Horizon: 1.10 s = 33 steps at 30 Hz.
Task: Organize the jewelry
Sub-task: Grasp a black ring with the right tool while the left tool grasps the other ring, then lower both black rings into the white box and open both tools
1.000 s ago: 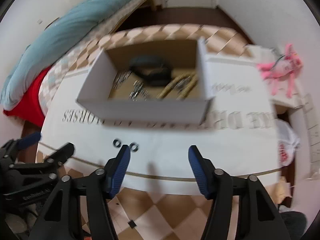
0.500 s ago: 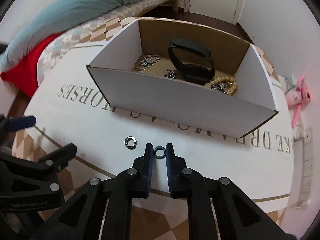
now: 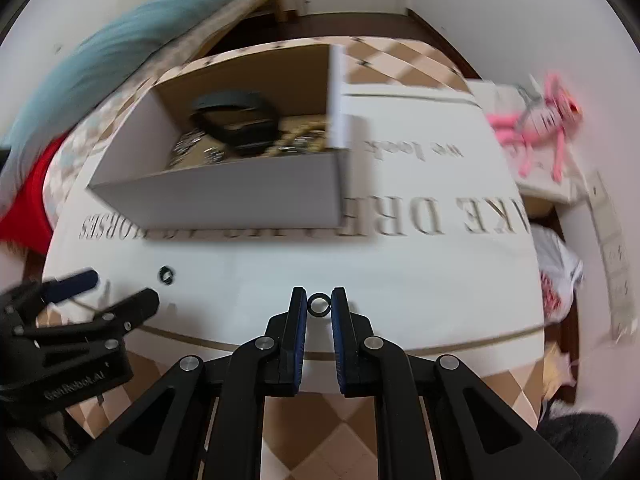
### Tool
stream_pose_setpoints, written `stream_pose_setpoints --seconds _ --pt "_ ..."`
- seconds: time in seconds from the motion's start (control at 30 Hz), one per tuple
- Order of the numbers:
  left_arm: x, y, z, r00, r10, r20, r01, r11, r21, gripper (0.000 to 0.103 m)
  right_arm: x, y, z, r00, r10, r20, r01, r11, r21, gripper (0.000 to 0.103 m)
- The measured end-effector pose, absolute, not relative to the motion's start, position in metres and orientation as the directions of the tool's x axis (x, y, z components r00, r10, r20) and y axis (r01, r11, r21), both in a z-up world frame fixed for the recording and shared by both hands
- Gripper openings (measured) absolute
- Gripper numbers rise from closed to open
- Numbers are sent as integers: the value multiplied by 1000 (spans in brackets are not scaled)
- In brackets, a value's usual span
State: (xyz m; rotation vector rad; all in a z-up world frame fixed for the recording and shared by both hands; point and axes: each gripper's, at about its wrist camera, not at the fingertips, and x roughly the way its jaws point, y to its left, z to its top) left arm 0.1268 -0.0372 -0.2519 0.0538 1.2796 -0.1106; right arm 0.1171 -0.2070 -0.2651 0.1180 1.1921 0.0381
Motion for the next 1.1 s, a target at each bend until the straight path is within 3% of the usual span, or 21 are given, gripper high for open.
stream_pose_setpoints --seconds 0.2,0.37,0.7,1.1 --pt "128 -60 -255 290 -49 -956 136 991 -10 45 114 -231 -267 369 82 -926 117 984 134 13" --pt "132 -63 -254 308 -58 -950 154 988 -10 10 115 -238 -270 364 81 -928 146 979 143 13" --pt "128 -56 -237 364 -83 -928 155 988 -27 9 112 -223 -256 381 99 -919 107 983 150 13" --pt "139 -37 -142 458 -204 -865 196 973 -126 9 117 -218 -175 488 246 -837 32 954 298 13"
